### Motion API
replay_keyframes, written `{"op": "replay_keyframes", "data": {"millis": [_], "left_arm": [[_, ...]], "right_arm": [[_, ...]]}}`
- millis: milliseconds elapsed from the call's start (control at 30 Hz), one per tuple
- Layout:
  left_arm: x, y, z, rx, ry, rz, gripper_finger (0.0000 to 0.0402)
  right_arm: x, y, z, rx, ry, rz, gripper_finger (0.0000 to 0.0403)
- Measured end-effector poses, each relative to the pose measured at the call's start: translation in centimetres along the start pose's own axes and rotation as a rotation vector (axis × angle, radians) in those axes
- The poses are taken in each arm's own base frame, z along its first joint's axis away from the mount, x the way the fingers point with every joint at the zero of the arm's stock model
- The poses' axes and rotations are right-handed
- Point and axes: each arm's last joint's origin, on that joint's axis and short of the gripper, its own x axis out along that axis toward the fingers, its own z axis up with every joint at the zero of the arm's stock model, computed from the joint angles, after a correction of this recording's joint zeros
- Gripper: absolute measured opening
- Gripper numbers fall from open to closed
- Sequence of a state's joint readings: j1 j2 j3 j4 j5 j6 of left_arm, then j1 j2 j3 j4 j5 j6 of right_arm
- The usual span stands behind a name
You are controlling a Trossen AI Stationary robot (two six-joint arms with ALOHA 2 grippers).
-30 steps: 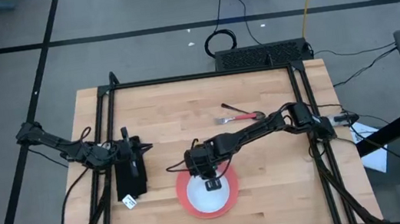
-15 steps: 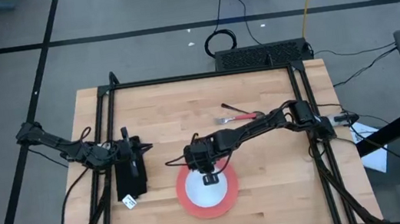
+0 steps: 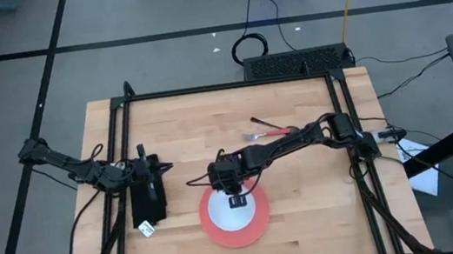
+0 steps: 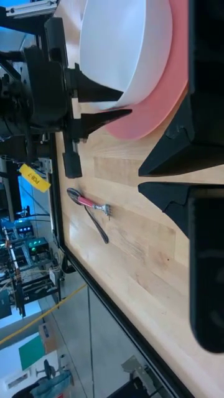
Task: Set table place
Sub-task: Put the white bowl on the pink plate, then put the pink fork to the right of the pink plate
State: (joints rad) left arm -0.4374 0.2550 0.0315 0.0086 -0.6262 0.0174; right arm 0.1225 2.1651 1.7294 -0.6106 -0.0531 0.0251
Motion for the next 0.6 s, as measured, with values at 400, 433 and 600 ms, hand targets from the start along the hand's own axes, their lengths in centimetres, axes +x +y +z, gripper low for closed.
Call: {"op": "replay_keyframes", "data": {"millis": [400, 433, 600], "left_arm": [[0.00, 0.00, 0.00, 0.001, 0.000, 0.000, 0.0031], [0.00, 0.00, 0.00, 0.001, 0.000, 0.000, 0.0031], [0.00, 0.00, 0.00, 0.001, 0.000, 0.000, 0.0031]], "right_arm": [[0.02, 0.44, -0.01, 0.003, 0.001, 0.007, 0.0148], [0.03, 0.44, -0.02, 0.004, 0.001, 0.007, 0.0152], [0.04, 0.44, -0.02, 0.006, 0.001, 0.007, 0.0162]]}}
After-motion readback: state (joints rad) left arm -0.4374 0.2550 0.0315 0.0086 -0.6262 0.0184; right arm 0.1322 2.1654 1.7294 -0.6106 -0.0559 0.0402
